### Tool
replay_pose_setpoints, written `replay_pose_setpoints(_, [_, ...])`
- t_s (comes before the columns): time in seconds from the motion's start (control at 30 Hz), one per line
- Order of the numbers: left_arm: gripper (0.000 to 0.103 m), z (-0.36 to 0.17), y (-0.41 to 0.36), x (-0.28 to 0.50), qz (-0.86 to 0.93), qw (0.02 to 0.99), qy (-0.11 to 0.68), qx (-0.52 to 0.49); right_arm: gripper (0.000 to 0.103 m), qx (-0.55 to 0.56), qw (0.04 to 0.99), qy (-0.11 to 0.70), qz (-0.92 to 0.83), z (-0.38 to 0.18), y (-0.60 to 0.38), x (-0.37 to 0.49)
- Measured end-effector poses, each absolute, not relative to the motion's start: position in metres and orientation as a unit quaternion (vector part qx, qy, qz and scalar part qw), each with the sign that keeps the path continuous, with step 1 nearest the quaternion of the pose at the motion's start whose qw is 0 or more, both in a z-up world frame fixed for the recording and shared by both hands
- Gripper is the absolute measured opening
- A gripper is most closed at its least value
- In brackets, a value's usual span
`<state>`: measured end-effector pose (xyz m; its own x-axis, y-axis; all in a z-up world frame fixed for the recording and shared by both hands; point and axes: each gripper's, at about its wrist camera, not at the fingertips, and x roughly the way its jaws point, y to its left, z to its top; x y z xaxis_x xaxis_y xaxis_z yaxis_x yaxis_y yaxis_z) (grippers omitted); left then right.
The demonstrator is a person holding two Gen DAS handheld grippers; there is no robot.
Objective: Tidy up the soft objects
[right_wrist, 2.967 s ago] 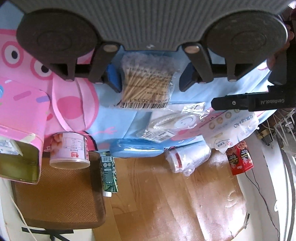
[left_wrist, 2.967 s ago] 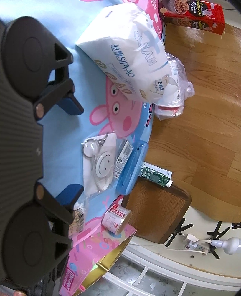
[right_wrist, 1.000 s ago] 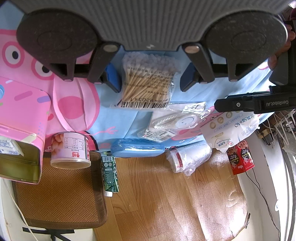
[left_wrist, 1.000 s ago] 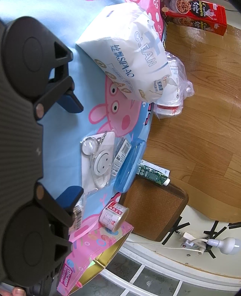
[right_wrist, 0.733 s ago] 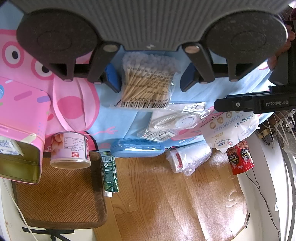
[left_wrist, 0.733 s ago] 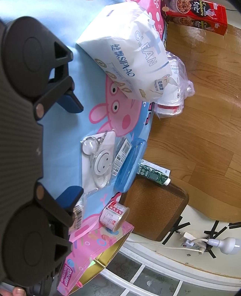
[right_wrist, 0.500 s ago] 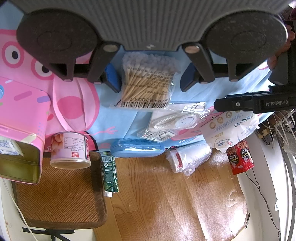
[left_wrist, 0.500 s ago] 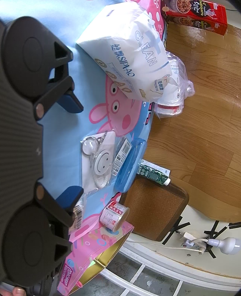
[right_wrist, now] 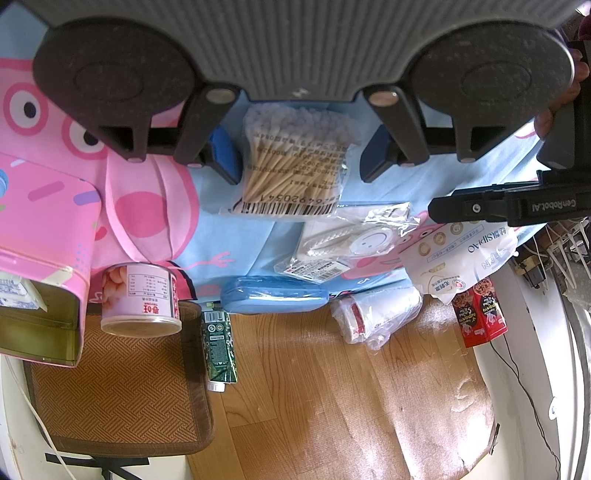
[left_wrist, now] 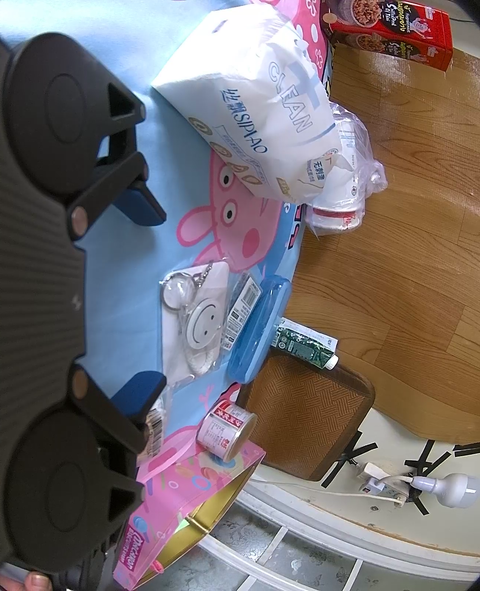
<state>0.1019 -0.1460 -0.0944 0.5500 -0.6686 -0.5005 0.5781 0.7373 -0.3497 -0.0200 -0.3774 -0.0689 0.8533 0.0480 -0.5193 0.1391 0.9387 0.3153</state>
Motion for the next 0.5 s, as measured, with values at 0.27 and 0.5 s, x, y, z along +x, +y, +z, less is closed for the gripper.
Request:
replay_pose_setpoints(0.27, [0.089,-0.0932,-0.1462,0.0978,-0.362,0.876,0.310,-0.077,0.074,0.160,0.948,0.274,-0.030,-0.0690,-0.3751,-0.0183])
replay_pose_setpoints(0.5, [0.089,-0.0929,-0.1427,0.1038,-0.378,0.862,0.327,-0.090,0.081,0.133,0.950,0.276,-0.058,-0.0661,-0.3686,-0.0242])
